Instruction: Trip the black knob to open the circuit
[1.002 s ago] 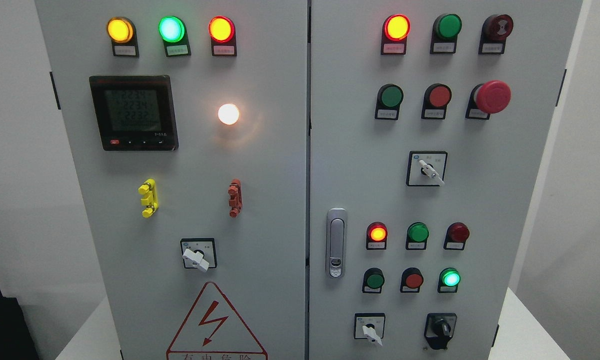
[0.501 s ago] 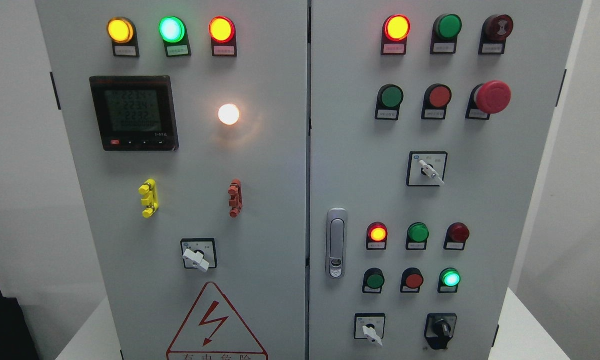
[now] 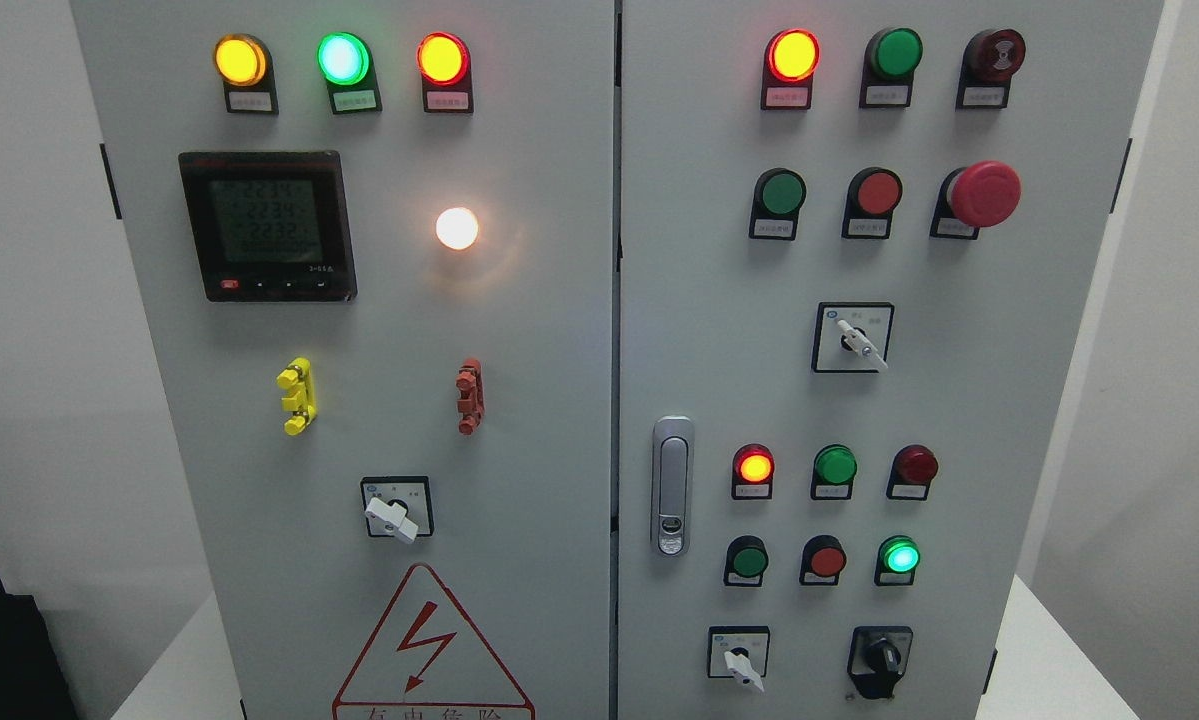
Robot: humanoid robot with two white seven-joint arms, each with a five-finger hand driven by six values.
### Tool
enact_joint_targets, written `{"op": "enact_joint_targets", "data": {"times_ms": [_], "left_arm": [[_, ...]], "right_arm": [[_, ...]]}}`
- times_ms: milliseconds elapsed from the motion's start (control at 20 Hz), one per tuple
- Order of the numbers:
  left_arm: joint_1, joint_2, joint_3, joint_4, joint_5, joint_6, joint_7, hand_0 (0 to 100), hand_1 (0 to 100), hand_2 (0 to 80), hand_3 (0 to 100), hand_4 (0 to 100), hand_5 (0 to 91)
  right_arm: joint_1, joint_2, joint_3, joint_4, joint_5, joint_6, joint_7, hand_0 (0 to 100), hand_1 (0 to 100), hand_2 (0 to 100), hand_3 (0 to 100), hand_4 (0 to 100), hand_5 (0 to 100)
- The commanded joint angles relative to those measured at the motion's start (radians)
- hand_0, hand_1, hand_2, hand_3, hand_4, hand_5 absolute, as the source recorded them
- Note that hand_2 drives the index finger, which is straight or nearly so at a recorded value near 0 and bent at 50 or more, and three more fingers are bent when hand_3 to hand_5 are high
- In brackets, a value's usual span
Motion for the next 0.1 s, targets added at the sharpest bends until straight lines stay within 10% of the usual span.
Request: {"op": "enact_joint_targets", "data": {"times_ms": [0,50], "left_arm": [[0.0,0.0,0.0,0.0,-0.023,-0.001,0.0,12,39,0.0,0,0,0.0],[0.0,0.0,0.0,0.0,-0.023,-0.001,0.0,12,39,0.0,0,0,0.0]], "right_arm": [[0.018,0.015,0.004,-0.017,0.0,-0.003,0.001,0,0,0,0,0,0],[0.02,0.015,0.004,-0.017,0.0,-0.003,0.001,0,0,0,0,0,0]]}}
